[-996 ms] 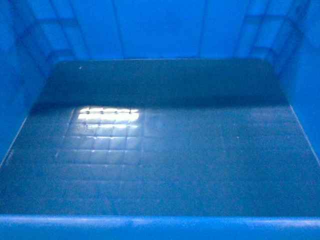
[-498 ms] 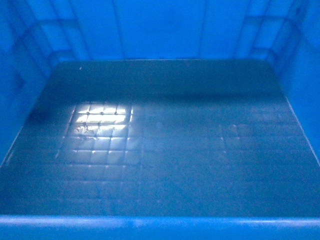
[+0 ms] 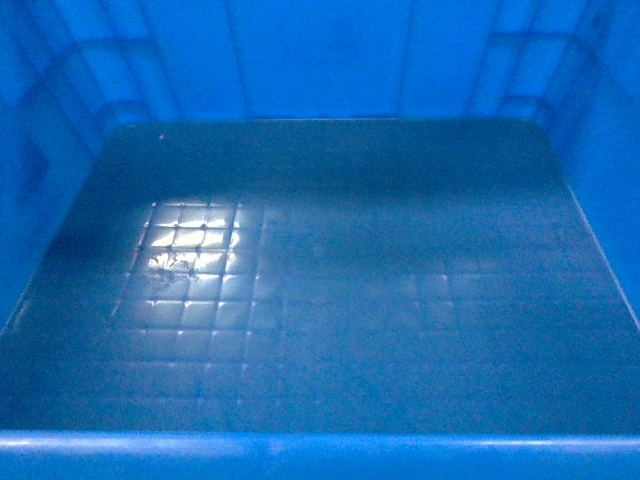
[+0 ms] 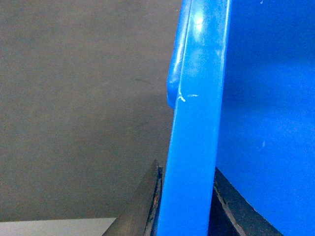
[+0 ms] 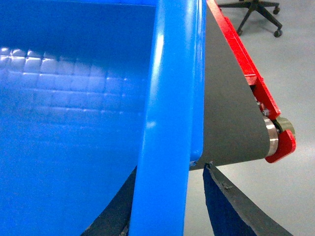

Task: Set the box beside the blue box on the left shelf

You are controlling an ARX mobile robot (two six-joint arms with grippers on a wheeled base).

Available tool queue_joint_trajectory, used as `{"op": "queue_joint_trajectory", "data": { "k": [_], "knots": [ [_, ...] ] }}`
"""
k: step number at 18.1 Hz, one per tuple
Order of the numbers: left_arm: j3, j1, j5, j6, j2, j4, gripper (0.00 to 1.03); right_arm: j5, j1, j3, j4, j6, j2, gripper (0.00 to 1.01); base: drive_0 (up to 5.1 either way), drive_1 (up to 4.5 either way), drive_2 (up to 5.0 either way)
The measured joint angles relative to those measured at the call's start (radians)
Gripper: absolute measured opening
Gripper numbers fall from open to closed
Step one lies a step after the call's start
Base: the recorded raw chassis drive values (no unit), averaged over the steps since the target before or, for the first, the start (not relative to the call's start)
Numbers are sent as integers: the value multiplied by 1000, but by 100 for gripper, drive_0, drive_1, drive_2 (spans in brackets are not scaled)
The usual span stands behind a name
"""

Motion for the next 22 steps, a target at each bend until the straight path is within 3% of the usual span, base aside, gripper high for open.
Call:
{"op": "queue_joint_trajectory", "data": {
  "k": [22],
  "knots": [
    [0, 0, 0, 7, 0, -1, 19, 0, 0, 0, 0, -1, 0, 33, -153, -153, -153]
  ]
}}
